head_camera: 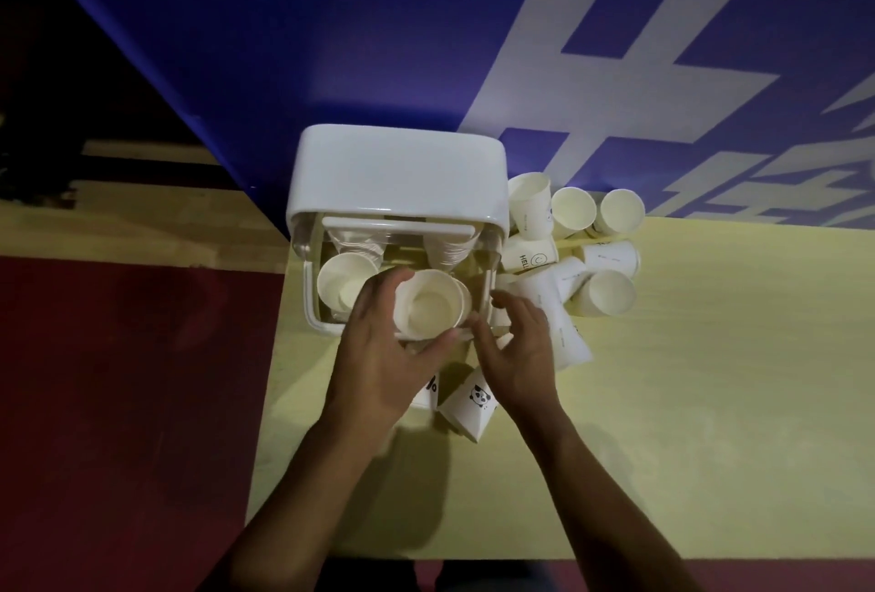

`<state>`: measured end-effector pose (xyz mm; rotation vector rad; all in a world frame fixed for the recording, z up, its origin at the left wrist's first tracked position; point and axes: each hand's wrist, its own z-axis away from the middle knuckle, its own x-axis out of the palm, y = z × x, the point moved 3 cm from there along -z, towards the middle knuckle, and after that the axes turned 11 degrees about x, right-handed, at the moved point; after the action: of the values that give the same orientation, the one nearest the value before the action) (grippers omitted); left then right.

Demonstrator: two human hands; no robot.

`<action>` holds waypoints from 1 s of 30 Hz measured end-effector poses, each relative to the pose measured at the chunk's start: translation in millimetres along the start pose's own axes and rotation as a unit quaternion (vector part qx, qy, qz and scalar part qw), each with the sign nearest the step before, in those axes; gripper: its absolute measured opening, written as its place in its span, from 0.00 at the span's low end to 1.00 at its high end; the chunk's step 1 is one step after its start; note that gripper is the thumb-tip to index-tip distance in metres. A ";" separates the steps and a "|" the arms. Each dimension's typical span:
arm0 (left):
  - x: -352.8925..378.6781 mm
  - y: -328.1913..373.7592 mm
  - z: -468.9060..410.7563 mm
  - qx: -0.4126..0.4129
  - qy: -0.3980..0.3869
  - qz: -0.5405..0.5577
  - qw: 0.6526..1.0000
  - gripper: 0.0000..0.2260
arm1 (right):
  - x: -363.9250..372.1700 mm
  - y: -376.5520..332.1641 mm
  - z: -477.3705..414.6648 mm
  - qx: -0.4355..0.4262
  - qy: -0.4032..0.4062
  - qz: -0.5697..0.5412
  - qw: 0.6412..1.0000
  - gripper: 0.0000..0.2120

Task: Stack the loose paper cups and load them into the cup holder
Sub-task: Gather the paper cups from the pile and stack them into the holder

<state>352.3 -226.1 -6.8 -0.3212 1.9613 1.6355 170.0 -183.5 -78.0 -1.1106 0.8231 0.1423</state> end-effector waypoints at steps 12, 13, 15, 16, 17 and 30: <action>67.0 -34.8 -35.0 -0.026 -0.090 -0.093 0.991 0.36 | -29.6 1.8 -5.2 0.028 -0.073 -0.088 0.993 0.13; 69.2 -36.8 -35.4 -0.028 -0.096 -0.100 0.990 0.36 | -24.4 -1.4 -10.9 0.021 -0.091 -0.081 0.992 0.15; 72.8 -39.4 -36.5 -0.020 -0.103 -0.107 0.989 0.33 | -13.5 -4.5 -20.8 0.001 -0.126 -0.052 0.991 0.19; 74.4 -40.7 -36.8 -0.019 -0.105 -0.107 0.988 0.32 | -7.5 -3.6 -25.2 -0.012 -0.139 -0.033 0.990 0.19; 75.3 -41.5 -36.6 -0.022 -0.108 -0.106 0.988 0.31 | -1.2 -1.4 -29.0 -0.023 -0.149 -0.012 0.989 0.19; 82.8 -46.4 -34.5 -0.029 -0.128 -0.123 0.984 0.32 | 7.4 9.5 -26.2 -0.052 -0.154 0.068 0.984 0.21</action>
<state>299.8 -256.0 -87.7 -0.3425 1.6167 1.4943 157.0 -203.1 -94.7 -1.0955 0.6186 0.4641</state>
